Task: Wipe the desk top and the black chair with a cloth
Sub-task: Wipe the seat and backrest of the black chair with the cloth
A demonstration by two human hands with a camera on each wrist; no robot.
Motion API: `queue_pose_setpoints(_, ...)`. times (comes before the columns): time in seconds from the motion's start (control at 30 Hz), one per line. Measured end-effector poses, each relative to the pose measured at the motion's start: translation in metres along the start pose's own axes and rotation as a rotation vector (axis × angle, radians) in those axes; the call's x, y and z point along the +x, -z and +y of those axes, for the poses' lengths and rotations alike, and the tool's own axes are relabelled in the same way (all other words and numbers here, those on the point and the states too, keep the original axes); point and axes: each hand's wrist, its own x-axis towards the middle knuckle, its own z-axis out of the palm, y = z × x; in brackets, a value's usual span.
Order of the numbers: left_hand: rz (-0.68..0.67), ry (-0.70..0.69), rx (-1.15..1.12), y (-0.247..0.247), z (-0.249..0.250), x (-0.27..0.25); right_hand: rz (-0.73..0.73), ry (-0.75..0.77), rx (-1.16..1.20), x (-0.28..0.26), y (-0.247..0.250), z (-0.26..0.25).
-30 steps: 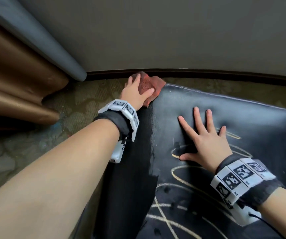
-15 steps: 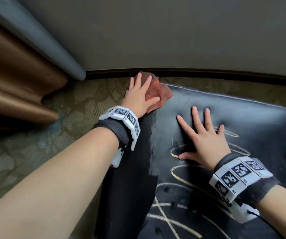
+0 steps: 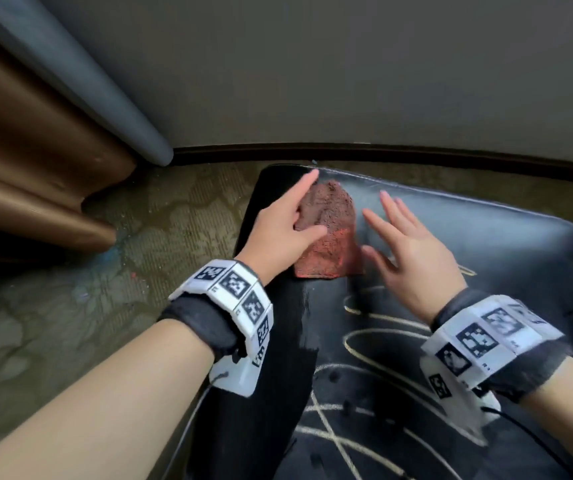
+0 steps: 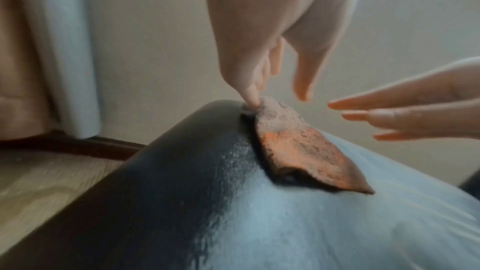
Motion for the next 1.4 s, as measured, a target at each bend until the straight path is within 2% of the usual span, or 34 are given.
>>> queue_pose_setpoints(0.03, 0.088, 0.022, 0.0, 0.002, -0.001, -0.002, 0.059, 0.083, -0.017, 0.004, -0.005, -0.008)
queue_pose_setpoints(0.07, 0.136, 0.048, 0.071, 0.005, -0.002, -0.003, 0.045, 0.153, -0.034, 0.011, -0.011, -0.018)
queue_pose_setpoints(0.13, 0.115, 0.108, 0.301, 0.007, -0.004, -0.005, -0.006, 0.249, -0.093, 0.025, -0.027, -0.036)
queue_pose_setpoints(0.2, 0.015, 0.171, 0.459, 0.008, -0.008, -0.008, -0.088, 0.189, -0.129, 0.037, -0.04, -0.049)
queue_pose_setpoints(0.27, -0.09, 0.239, 0.52, 0.009, -0.011, -0.011, -0.185, 0.1, -0.183, 0.044, -0.05, -0.053)
queue_pose_setpoints(0.43, -0.279, 0.287, 0.701, 0.013, -0.006, -0.011, -0.237, 0.109, -0.281, 0.066, -0.04, -0.033)
queue_pose_setpoints(0.53, -0.273, 0.29, 0.729, 0.01, -0.007, -0.009, -0.187, -0.063, -0.224, 0.089, -0.025, -0.003)
queue_pose_setpoints(0.6, -0.256, 0.297, 0.743, 0.006, -0.009, -0.008, -0.161, -0.106, -0.179, 0.094, -0.026, 0.001)
queue_pose_setpoints(0.67, -0.245, 0.3, 0.773, 0.003, -0.011, -0.005, -0.161, -0.015, -0.145, 0.088, -0.034, -0.007)
queue_pose_setpoints(0.77, -0.224, 0.306, 0.806, 0.0, -0.012, -0.005, -0.159, 0.234, -0.132, 0.081, -0.041, -0.008)
queue_pose_setpoints(0.83, -0.217, 0.304, 0.82, -0.001, -0.013, -0.006, -0.208, 0.27, -0.209, 0.089, -0.032, 0.0)
queue_pose_setpoints(0.87, -0.214, 0.302, 0.821, -0.001, -0.014, -0.007, -0.274, 0.241, -0.229, 0.095, -0.026, 0.002)
queue_pose_setpoints(1.0, -0.206, 0.305, 0.823, -0.002, -0.012, -0.006, -0.31, 0.04, -0.185, 0.118, -0.024, -0.008)
queue_pose_setpoints(1.07, -0.208, 0.306, 0.812, -0.002, -0.012, -0.006, -0.28, 0.126, -0.15, 0.109, -0.033, -0.017)
queue_pose_setpoints(1.17, -0.216, 0.302, 0.784, 0.002, -0.012, -0.008, -0.335, 0.417, -0.132, 0.086, -0.037, -0.007)
queue_pose_setpoints(1.23, -0.233, 0.296, 0.769, 0.006, -0.011, -0.008, -0.302, 0.529, -0.138, 0.082, -0.034, 0.008)
queue_pose_setpoints(1.3, -0.259, 0.29, 0.764, 0.008, -0.009, -0.008, -0.22, 0.482, -0.123, 0.084, -0.03, 0.021)
queue_pose_setpoints(1.4, -0.286, 0.281, 0.784, 0.009, -0.005, -0.004, -0.098, 0.129, -0.067, 0.086, -0.029, 0.017)
